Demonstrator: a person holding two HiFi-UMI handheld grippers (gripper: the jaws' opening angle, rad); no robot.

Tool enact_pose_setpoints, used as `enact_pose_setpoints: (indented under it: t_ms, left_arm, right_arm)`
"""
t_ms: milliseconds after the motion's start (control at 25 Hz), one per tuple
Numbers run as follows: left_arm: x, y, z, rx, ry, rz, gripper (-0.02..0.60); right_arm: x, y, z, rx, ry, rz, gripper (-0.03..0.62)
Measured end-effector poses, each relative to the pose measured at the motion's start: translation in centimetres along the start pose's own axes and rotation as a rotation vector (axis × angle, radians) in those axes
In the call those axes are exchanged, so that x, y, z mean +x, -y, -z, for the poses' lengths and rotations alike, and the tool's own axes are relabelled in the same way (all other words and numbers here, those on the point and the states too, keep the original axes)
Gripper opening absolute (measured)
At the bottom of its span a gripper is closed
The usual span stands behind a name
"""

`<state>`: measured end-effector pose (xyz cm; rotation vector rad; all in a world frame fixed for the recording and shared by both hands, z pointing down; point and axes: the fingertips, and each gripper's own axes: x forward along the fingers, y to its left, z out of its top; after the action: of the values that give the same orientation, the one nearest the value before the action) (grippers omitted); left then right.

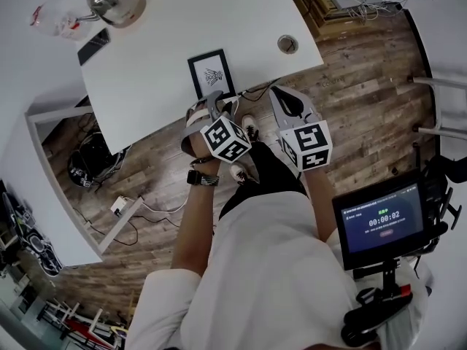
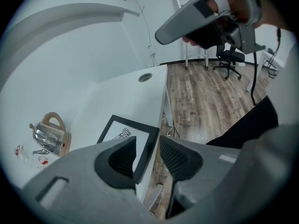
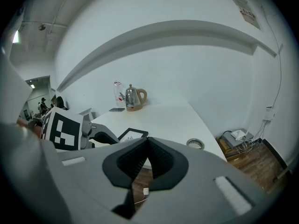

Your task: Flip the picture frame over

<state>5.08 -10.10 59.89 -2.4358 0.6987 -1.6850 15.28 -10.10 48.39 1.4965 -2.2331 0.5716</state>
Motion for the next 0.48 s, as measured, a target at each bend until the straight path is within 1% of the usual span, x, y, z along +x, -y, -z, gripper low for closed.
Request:
enact_pose_setpoints:
  t_ms: [280, 480]
  left_arm:
    - [2.1, 0.9, 0.4, 0.073, -0.058, -0.007, 0.156]
    - [3.0, 1.5, 0.6, 0.101, -0.075, -0.032, 0.156]
  right_arm:
    - [0.4, 0.6, 1.2, 0.020, -0.026, 0.012, 0.003]
    - [0.2, 1.1, 1.8, 0.030, -0.037, 0.029, 0.003]
